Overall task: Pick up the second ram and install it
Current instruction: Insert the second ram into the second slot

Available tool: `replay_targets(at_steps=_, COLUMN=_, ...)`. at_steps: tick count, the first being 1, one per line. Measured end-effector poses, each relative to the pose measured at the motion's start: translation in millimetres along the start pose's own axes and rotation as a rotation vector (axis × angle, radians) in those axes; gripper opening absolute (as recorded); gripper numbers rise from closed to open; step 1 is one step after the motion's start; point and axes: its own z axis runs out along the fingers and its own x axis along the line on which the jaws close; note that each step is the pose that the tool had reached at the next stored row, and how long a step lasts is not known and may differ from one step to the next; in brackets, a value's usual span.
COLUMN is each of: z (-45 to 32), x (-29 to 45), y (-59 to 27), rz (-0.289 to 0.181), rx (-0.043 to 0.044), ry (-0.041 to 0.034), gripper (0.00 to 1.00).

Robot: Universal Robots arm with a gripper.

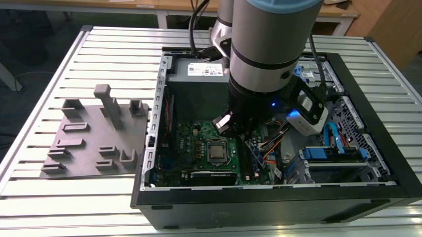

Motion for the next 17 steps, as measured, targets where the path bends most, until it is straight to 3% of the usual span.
replay_targets(at_steps=17, z=0.4, x=0.1, y=0.0, rz=0.118, rx=0.0150, ry=-0.0076, gripper=0.14)
